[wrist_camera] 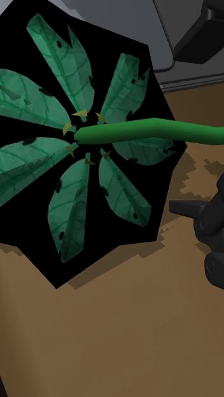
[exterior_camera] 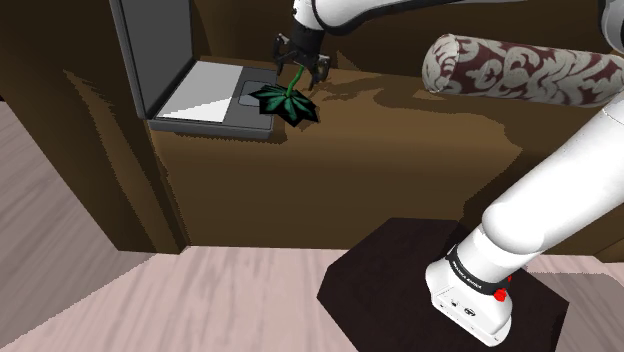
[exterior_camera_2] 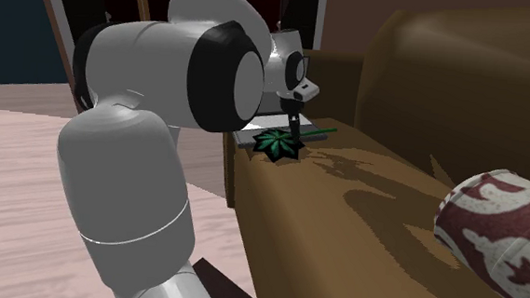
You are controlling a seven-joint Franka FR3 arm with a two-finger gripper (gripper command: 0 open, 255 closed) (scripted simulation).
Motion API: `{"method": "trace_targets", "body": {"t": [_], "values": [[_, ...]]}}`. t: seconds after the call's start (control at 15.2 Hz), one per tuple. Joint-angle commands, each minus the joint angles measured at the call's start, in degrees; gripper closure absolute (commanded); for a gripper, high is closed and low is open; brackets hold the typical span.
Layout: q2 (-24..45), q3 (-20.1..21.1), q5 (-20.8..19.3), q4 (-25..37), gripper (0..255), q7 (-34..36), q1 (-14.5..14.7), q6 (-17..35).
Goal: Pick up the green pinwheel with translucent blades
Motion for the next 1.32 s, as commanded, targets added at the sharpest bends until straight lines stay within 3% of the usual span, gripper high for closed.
{"method": "trace_targets", "body": {"t": [0.0,0.07,0.66,1.25], "values": [[0.00,-0.01,-0.02,-0.26,0,0.02,-0.01,0.28],[0.02,0.00,-0.04,-0.25,255,0.05,0.00,0.29],[0.00,-0.01,-0.02,-0.25,255,0.02,-0.01,0.28],[-0.73,-0.09,0.90,5.90,255,-1.16,-0.02,-6.45]]}}
